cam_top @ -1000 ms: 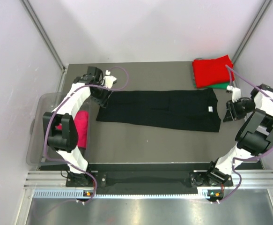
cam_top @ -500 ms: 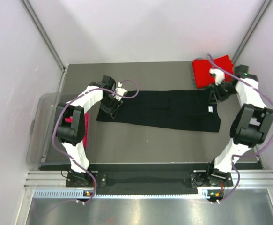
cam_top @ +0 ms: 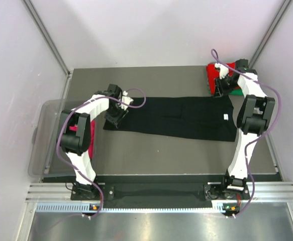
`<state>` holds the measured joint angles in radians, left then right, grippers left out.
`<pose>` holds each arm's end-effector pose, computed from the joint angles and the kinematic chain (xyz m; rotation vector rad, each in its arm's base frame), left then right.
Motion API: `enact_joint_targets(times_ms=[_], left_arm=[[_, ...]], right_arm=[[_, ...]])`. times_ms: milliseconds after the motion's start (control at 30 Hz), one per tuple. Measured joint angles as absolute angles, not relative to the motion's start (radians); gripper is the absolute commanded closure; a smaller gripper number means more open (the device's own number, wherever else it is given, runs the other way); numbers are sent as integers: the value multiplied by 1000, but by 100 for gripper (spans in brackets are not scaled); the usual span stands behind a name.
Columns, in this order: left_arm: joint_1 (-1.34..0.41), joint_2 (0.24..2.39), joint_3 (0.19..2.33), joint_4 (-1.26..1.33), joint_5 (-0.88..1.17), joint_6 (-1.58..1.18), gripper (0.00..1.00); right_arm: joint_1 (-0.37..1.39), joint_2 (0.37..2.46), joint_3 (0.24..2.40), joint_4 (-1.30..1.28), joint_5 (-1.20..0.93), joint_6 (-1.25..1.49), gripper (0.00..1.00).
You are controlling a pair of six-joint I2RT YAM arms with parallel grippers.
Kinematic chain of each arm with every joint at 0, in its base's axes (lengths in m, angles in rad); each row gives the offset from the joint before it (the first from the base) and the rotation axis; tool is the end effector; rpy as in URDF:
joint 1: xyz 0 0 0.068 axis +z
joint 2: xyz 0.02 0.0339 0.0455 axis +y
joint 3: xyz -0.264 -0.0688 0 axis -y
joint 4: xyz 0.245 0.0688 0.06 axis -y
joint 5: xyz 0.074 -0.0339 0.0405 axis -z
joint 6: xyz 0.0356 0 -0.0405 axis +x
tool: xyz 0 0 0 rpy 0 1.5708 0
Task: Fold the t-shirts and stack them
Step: Fold the tshirt
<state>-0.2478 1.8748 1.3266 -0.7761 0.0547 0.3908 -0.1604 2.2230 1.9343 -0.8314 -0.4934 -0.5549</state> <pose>0.3545 -0.0917 0.1827 0.9169 2.7422 -0.0533 0.4746 -0.0597 0.2162 -0.6381 2.4487 0.3932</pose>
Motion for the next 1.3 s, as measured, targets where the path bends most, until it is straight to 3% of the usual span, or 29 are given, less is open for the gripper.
enact_joint_targets(times_ms=[633, 1300], left_arm=[[-223, 1915, 1318, -749, 52, 389, 55], [-222, 1915, 1317, -748, 52, 386, 55]], right_arm=[[-133, 2310, 1939, -863, -485, -538, 60], [-130, 2319, 1939, -879, -488, -537, 61]])
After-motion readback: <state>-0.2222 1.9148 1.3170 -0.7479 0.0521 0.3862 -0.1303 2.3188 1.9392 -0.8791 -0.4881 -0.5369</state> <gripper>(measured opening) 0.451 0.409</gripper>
